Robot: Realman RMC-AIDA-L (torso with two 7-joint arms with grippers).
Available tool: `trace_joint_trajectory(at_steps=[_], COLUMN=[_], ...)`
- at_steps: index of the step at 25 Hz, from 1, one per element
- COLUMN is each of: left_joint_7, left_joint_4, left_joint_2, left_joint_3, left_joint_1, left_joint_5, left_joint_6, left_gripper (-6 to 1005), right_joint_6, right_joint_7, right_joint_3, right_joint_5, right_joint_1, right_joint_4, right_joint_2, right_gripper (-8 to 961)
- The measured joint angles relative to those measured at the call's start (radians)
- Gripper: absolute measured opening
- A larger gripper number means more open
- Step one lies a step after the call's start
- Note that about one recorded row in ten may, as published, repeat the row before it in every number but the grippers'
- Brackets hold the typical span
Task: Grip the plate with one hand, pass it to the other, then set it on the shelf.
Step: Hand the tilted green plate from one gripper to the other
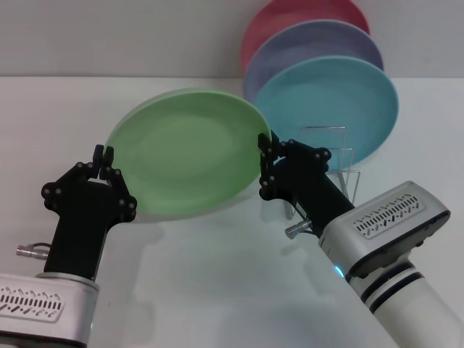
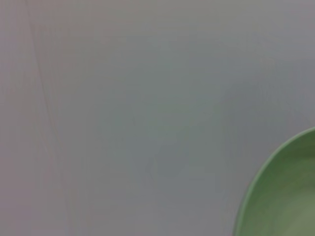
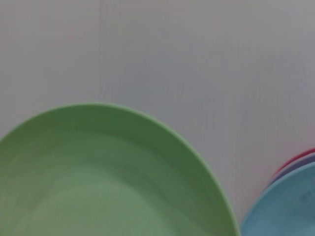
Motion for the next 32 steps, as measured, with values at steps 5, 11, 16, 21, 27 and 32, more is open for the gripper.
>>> trace_joint_trajectory(at_steps=[5,11,16,21,27,32], left_joint_7=[-0.008,-0.01,-0.012,-0.025,-0.05,-0.053], left_joint_4=[0.0,0.0,0.0,0.0,0.0,-0.002], left_joint_2=[0.0,0.002,0.005,0.005,0.008,0.008], left_joint_3=[-0.001,-0.004,-0.009,-0.008,-0.011,-0.013], left_joint_1=[-0.001,-0.001,0.0,0.0,0.001,0.004], left_joint_5=[0.0,-0.002,-0.005,-0.004,0.003,0.003], left_joint_6=[-0.002,-0.005,-0.004,-0.003,0.007,0.048], left_gripper=[43,60,74,102,147,160], right_joint_6=[-0.001,-0.006,-0.011,-0.016,-0.02,-0.042], right_joint_7=[0.0,0.003,0.005,0.024,0.028,0.028], right_joint_3=[0.0,0.0,0.004,0.002,0.004,0.005], right_joint_5=[0.0,-0.009,-0.009,-0.01,-0.035,-0.047], right_joint_1=[0.0,0.0,0.0,0.005,0.005,0.003], right_joint_4=[-0.002,-0.009,-0.015,-0.025,-0.031,-0.039], right_joint_2=[0.0,0.0,-0.001,0.0,0.001,0.002], right_gripper=[26,27,25,23,23,19])
